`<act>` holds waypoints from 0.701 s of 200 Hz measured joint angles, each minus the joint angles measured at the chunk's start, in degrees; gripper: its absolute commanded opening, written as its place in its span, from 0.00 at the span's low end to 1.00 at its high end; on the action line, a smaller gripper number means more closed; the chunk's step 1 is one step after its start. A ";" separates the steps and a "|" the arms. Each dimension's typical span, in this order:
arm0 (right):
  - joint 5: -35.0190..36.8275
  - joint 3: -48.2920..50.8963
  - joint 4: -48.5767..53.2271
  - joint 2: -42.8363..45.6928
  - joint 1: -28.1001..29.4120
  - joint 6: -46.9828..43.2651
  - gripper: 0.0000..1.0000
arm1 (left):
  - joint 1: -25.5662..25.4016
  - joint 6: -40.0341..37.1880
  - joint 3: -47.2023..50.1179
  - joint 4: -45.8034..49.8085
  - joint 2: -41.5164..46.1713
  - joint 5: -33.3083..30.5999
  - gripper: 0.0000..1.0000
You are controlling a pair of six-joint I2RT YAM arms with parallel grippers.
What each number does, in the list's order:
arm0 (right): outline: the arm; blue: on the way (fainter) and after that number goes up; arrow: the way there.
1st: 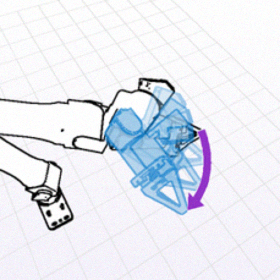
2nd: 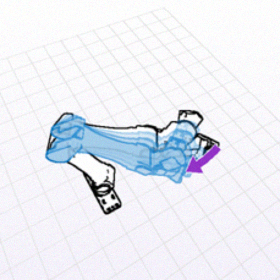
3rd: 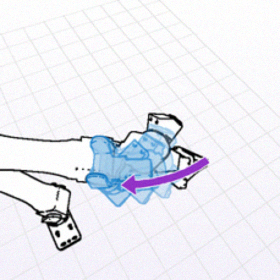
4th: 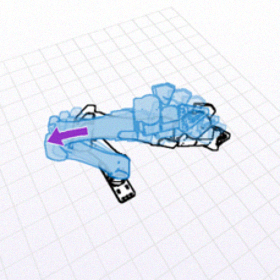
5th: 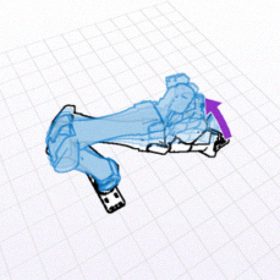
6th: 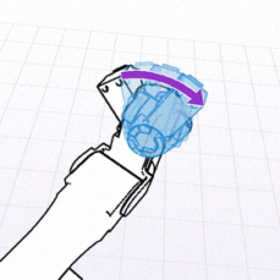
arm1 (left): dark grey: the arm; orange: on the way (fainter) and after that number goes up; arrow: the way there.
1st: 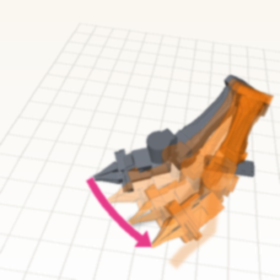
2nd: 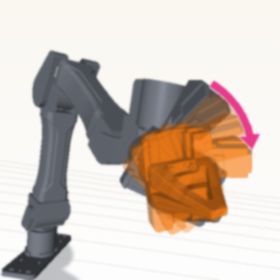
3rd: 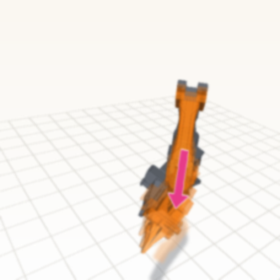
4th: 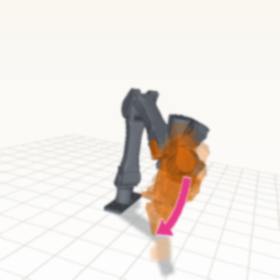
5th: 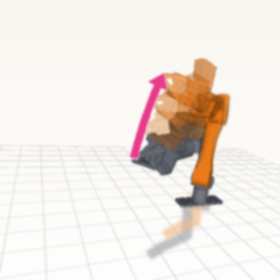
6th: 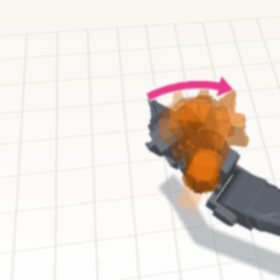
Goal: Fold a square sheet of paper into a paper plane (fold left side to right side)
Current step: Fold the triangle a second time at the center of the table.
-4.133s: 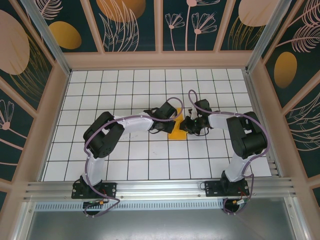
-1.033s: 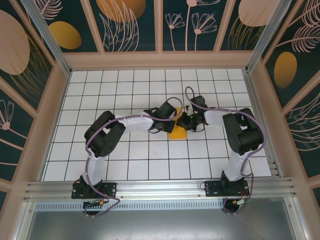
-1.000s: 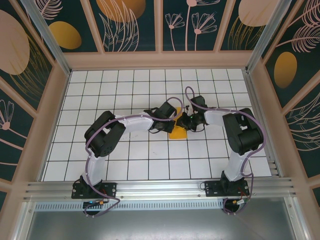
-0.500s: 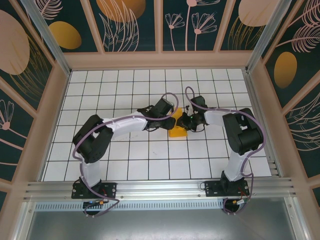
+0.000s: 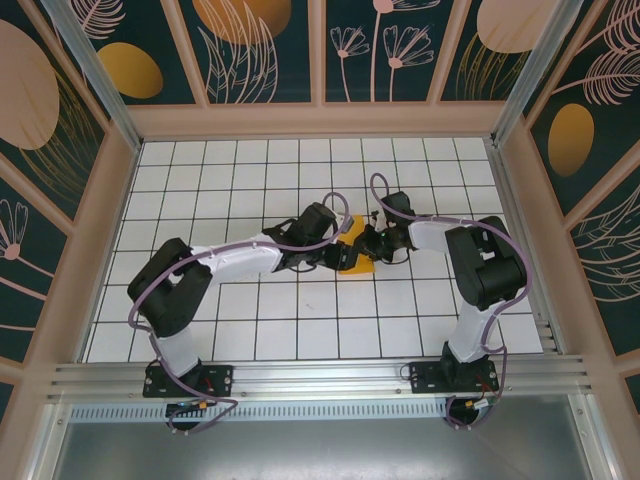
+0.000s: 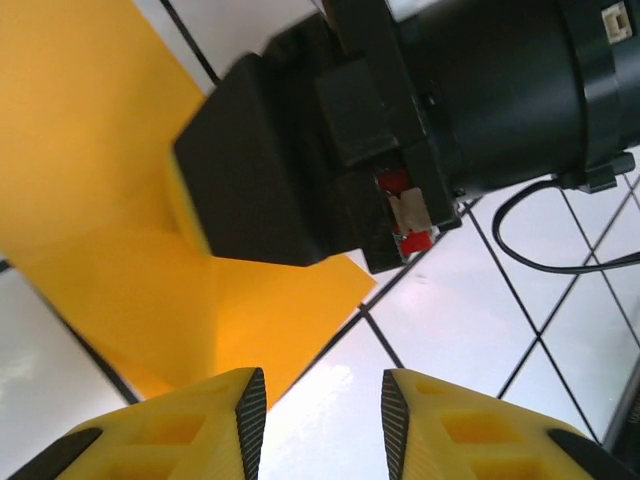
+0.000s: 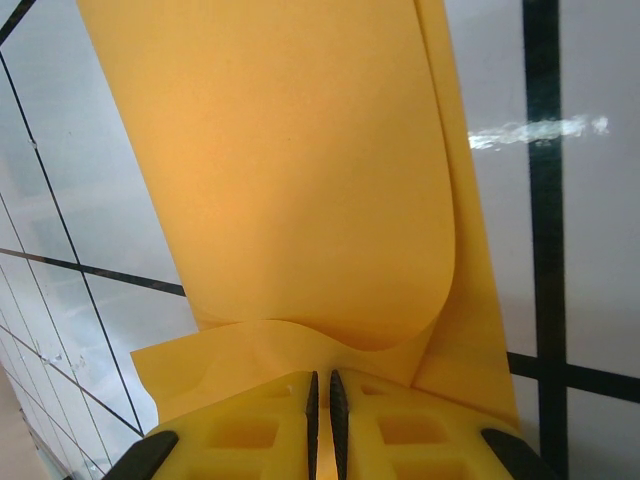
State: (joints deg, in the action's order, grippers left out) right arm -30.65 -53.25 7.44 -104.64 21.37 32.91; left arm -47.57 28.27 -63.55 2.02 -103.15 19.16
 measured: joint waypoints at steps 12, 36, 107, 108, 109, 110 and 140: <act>0.00 0.00 0.00 0.00 0.00 0.00 0.18 | -0.11 0.33 -0.20 -0.57 -1.27 1.68 0.39; 0.00 0.00 0.00 0.00 0.00 0.00 0.18 | -0.35 0.52 -1.05 -1.29 -3.98 3.98 0.39; 0.00 0.00 0.00 0.00 0.00 -0.02 0.18 | -0.44 0.48 -1.77 -0.96 -7.34 4.17 0.39; 0.00 0.00 0.00 0.00 0.00 -0.02 0.18 | -0.44 0.48 -1.77 -0.96 -7.34 4.17 0.39; 0.00 0.00 0.00 0.00 0.00 -0.02 0.18 | -0.44 0.48 -1.77 -0.96 -7.37 4.17 0.39; 0.00 0.00 0.00 0.00 0.00 0.00 0.18 | -0.44 0.48 -1.77 -0.94 -7.39 4.17 0.39; -0.02 0.00 0.00 0.00 0.00 -0.02 0.18 | -0.44 0.48 -1.77 -0.92 -7.65 3.96 0.39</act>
State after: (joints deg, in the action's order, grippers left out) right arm -30.68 -53.25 7.44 -104.64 21.37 32.88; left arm -48.01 28.75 -65.32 1.10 -110.80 23.11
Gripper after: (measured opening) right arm 0.178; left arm 0.394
